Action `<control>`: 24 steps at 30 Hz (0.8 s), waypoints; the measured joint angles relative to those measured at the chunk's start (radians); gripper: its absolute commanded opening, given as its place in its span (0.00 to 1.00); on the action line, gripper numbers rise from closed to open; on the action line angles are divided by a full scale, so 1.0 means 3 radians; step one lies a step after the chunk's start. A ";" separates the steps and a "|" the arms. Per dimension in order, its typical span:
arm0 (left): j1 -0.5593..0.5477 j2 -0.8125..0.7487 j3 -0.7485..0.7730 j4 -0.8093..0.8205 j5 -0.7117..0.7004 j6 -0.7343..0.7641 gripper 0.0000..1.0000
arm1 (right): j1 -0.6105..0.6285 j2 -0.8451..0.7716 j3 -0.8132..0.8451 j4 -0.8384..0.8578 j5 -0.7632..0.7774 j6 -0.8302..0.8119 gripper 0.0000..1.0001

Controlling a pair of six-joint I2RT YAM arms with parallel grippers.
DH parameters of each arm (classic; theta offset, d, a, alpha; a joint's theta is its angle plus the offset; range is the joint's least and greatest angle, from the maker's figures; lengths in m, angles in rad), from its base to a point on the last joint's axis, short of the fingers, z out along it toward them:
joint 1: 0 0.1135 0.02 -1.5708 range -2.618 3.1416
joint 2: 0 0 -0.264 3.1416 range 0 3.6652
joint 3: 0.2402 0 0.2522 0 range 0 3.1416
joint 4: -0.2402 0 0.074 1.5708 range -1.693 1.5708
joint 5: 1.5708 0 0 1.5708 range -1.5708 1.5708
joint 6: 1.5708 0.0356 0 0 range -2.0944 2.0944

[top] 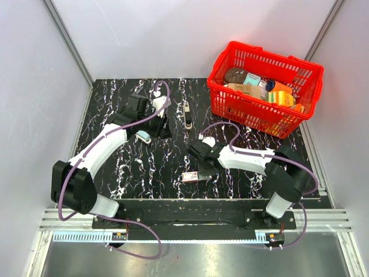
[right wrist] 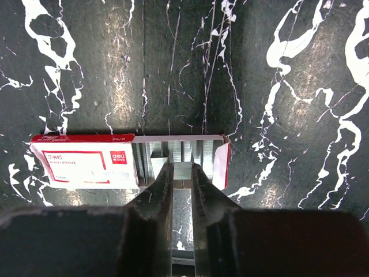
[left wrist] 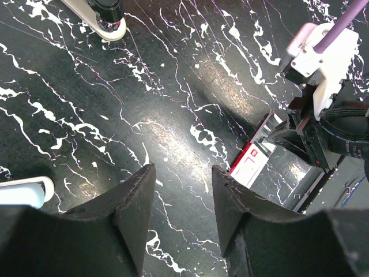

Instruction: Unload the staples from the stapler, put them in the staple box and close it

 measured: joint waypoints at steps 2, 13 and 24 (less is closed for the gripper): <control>0.0000 0.0000 -0.0001 0.0000 0.0001 -0.0009 0.48 | 0.0000 0.0015 0.0006 -0.0004 0.0000 -0.0004 0.02; 0.0003 -0.0022 -0.0045 0.0000 0.0011 -0.0018 0.48 | 0.0010 0.0039 0.0038 -0.0009 -0.0001 -0.0010 0.08; 0.0003 -0.0024 -0.0050 0.0000 0.0010 -0.0018 0.48 | 0.0062 0.0041 0.0045 -0.0027 -0.0001 -0.0008 0.27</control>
